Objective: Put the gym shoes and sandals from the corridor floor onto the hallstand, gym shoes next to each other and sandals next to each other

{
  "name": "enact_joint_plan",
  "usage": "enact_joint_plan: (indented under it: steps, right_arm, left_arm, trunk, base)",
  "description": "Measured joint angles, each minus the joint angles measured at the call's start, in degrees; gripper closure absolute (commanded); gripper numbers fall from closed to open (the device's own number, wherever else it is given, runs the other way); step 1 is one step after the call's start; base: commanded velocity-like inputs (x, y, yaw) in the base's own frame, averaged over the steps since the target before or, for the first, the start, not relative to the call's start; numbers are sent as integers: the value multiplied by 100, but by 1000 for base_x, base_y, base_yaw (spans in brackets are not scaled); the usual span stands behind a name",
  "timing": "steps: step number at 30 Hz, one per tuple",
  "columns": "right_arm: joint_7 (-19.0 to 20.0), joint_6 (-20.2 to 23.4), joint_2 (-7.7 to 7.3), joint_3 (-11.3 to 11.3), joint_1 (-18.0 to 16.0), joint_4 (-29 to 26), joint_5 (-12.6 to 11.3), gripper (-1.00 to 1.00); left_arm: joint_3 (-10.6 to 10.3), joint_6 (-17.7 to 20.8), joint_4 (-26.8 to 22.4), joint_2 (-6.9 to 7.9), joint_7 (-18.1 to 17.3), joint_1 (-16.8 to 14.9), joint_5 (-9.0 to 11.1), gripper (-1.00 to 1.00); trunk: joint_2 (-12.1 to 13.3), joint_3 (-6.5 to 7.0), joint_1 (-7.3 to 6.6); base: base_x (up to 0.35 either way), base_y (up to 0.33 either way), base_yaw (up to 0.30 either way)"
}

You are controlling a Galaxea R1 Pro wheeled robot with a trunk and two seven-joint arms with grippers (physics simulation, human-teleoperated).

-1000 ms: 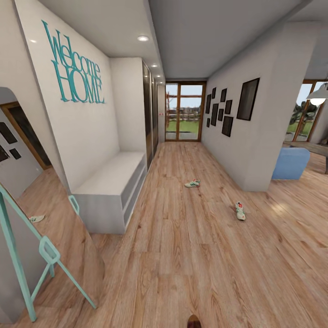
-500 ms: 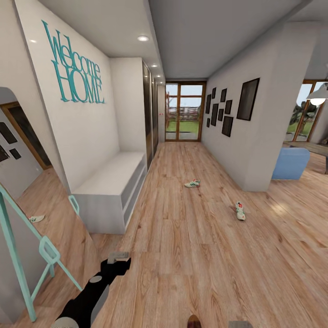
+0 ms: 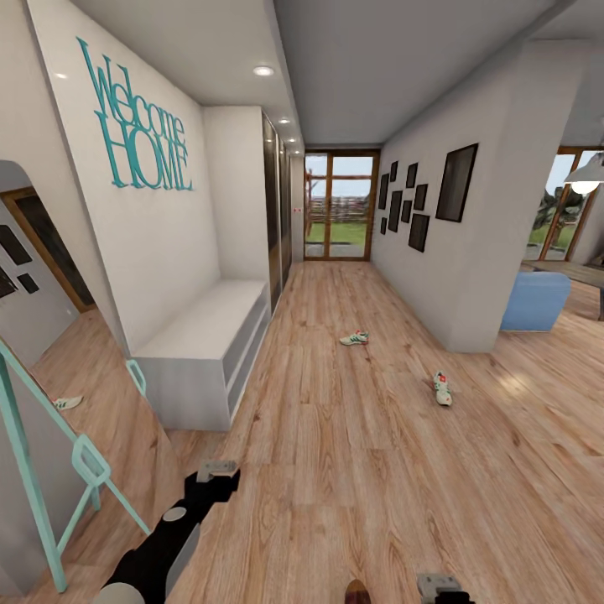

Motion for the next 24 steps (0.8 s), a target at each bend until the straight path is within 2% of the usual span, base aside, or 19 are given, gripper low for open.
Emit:
enact_joint_plan:
  steps: [8, 17, 24]
  right_arm:
    - [12, 7, -2, 14, -2, 0, -4, -100]
    - [-8, 2, 0, 3, -2, 32, 1, -100]
    - [-15, -8, 0, -1, -2, 39, 16, -100]
  left_arm:
    - [-2, -38, 4, 8, -3, 0, 3, -100]
    - [-8, -43, 26, 3, -5, 1, 11, -100]
    - [-8, -42, 29, 3, -5, 5, 12, -100]
  trunk:
    - [0, -5, 0]
    - [0, -78, 0]
    - [-279, -268, 153]
  base:
    - [0, 0, 0]
    - [0, 0, 54]
    - [0, 0, 99]
